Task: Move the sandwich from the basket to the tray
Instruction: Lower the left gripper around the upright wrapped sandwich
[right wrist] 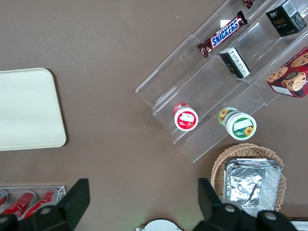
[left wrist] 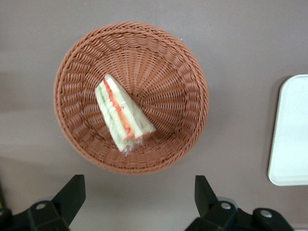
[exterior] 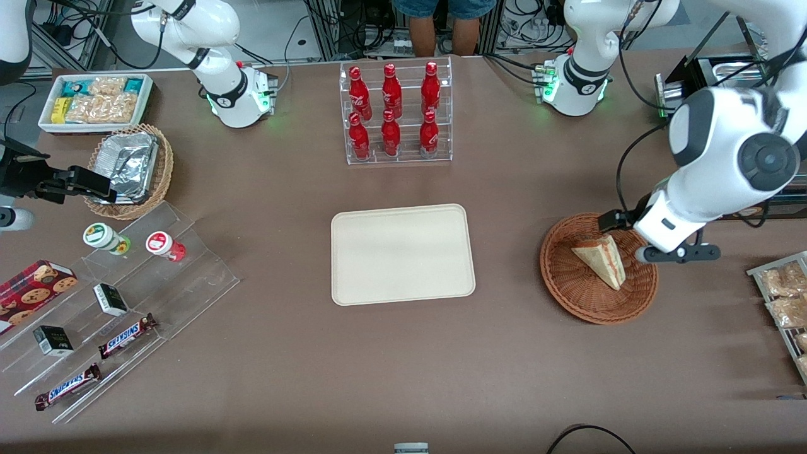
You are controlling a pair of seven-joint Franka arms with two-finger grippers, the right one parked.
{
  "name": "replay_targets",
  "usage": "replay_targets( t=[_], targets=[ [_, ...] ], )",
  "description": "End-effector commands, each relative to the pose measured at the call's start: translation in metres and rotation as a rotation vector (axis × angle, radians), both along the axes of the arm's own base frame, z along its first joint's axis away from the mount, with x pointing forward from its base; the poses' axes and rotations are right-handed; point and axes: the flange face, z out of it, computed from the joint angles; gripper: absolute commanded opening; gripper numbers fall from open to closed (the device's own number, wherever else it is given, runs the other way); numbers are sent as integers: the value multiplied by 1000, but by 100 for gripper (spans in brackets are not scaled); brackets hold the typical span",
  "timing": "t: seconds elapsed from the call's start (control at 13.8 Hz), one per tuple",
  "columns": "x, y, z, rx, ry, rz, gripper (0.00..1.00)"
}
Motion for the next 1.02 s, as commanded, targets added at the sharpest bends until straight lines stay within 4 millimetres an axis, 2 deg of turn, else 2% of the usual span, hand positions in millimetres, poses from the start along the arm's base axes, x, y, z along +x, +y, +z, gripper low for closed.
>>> replay_targets(
  t=[0.0,0.15,0.44,0.65,0.8,0.94],
  targets=[
    [0,0,-30,2,-22,31,100],
    [-3,0,-50,6,-27,83,100],
    [-13,6,-62,37,-1,274,100],
    [-23,22,-70,43,-2,326,100],
    [-28,40,-78,38,-34,376,100],
    [-31,41,-90,37,-62,449,100]
  ],
)
